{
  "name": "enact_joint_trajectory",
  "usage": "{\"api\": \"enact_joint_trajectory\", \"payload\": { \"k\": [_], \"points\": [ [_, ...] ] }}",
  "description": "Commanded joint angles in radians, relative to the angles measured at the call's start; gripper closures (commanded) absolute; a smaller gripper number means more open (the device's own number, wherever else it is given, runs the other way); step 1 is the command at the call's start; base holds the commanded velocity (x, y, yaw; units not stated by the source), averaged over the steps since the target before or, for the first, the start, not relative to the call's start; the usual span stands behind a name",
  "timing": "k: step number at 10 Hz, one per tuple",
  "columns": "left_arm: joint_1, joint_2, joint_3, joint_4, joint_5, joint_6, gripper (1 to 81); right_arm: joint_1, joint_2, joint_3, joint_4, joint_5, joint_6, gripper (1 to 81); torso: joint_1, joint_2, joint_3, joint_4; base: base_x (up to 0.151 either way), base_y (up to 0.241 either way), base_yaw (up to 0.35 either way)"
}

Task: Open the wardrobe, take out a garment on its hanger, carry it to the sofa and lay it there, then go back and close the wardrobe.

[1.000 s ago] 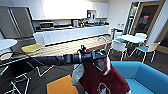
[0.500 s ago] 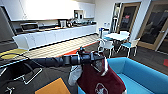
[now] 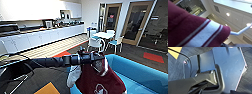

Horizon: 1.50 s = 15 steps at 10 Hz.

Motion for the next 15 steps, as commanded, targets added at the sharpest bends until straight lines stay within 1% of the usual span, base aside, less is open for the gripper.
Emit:
{"api": "enact_joint_trajectory", "payload": {
  "k": [1,10,13,15],
  "points": [
    [-0.192,-0.004,0.032,0.021,-0.048,0.020,81.1,0.034,0.010,0.002,0.003,-0.047,-0.003,1.0,0.000,0.000,0.000,0.000,0.000,0.000,-0.343],
    [-0.180,-0.007,0.032,0.021,-0.030,0.020,81.1,0.032,0.010,0.002,0.003,-0.047,-0.003,1.0,0.000,0.000,0.000,0.000,0.000,0.000,-0.337],
    [-0.175,-0.006,0.027,0.021,-0.031,0.020,81.1,0.032,0.010,0.002,0.003,-0.047,-0.003,1.0,0.000,0.000,0.000,0.000,0.000,0.000,-0.171],
    [-0.164,-0.004,0.027,0.023,-0.040,0.021,81.1,0.032,0.010,0.002,0.003,-0.047,-0.003,1.0,0.000,0.000,0.000,0.000,0.000,0.000,0.000]
  ]
}}
